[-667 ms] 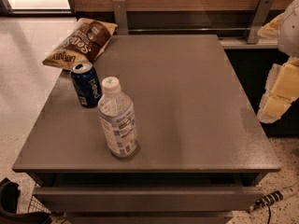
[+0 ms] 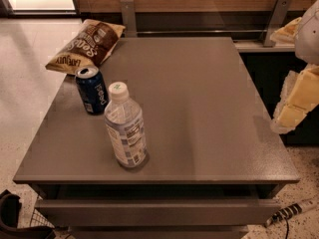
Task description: Move blue plastic bottle near brown chip bag
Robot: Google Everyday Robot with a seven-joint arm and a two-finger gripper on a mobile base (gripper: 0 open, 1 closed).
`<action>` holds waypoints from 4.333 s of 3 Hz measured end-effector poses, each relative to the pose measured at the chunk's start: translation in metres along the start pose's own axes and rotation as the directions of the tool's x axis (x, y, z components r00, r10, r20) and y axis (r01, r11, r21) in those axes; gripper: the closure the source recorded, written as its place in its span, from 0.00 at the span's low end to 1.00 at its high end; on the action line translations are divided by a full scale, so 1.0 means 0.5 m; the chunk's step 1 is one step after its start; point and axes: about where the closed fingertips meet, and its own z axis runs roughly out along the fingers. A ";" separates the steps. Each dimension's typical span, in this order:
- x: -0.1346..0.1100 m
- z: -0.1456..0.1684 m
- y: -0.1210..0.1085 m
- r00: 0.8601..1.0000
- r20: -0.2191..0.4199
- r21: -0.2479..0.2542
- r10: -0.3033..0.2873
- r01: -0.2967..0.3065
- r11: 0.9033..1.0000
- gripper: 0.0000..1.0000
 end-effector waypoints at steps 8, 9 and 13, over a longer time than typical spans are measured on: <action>-0.267 0.165 0.157 0.443 0.864 -0.289 0.239 0.048 0.956 0.00; -0.305 0.194 0.169 0.402 0.884 -0.275 0.237 0.039 0.961 0.00; -0.448 0.244 0.242 0.330 0.926 -0.233 0.183 0.117 0.965 0.31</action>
Offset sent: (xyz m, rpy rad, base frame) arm 0.0158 0.0839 -0.0586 0.9073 0.0474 0.3358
